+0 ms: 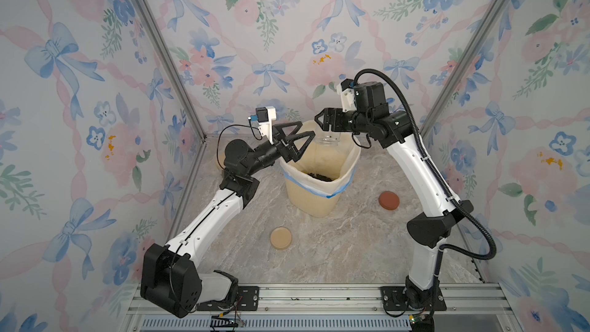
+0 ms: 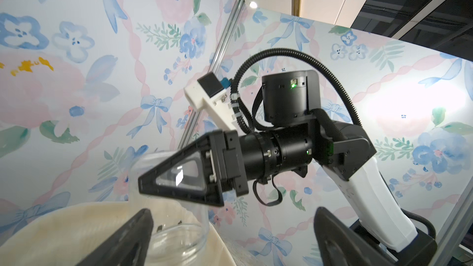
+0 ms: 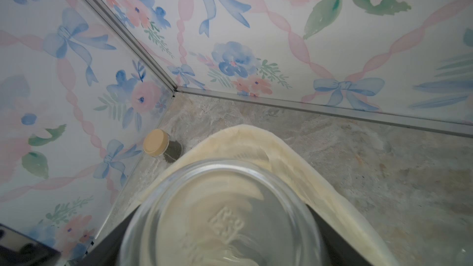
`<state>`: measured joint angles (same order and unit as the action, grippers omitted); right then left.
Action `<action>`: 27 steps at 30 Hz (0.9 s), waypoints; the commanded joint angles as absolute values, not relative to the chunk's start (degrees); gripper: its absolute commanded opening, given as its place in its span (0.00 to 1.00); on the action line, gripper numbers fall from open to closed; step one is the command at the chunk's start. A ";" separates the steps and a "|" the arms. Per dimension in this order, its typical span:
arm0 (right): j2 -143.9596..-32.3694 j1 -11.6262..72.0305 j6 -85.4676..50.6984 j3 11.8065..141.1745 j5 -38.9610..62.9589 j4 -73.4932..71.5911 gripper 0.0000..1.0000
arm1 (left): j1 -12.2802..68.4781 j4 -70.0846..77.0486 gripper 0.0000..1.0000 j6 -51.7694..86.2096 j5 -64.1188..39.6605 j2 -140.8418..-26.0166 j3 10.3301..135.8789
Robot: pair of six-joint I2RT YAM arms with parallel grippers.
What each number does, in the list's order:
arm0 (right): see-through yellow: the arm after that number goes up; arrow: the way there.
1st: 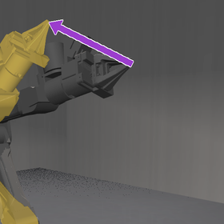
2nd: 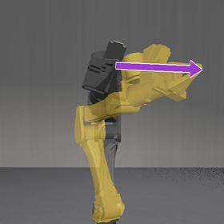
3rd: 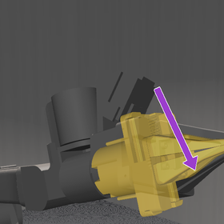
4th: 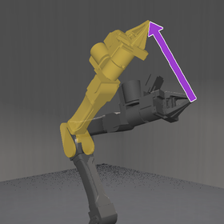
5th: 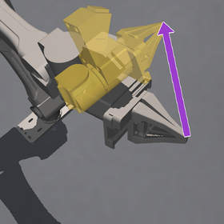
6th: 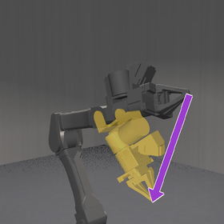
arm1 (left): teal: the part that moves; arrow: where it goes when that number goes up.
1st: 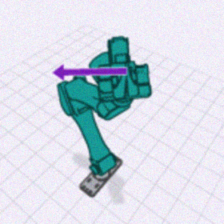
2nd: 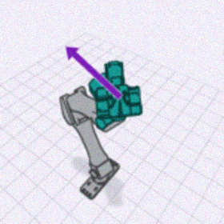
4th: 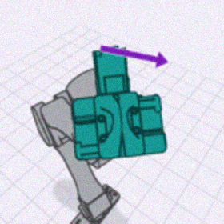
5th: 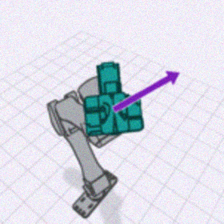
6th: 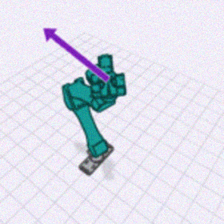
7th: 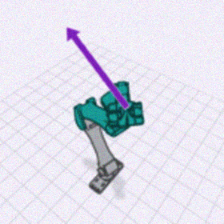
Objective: Empty moldy tea leaves from jars
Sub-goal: Pour the moldy tea leaves from the jar into the trash bin.
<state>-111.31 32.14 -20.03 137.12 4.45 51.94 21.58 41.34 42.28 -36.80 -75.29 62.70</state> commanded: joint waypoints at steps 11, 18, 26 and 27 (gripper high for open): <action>-102.06 41.75 4.50 124.77 -16.89 31.11 0.69 | 14.88 42.71 0.98 42.63 -32.41 -68.98 57.07; -91.70 46.85 23.97 102.46 -25.35 -2.04 0.69 | 11.50 42.89 0.98 43.58 -29.34 -65.14 51.02; -89.49 47.82 24.29 96.03 -25.13 -10.20 0.71 | 10.37 42.97 0.98 44.10 -29.40 -64.56 49.82; -89.13 47.81 23.36 95.54 -23.53 -10.84 0.71 | 10.36 43.08 0.98 44.15 -29.40 -64.75 49.83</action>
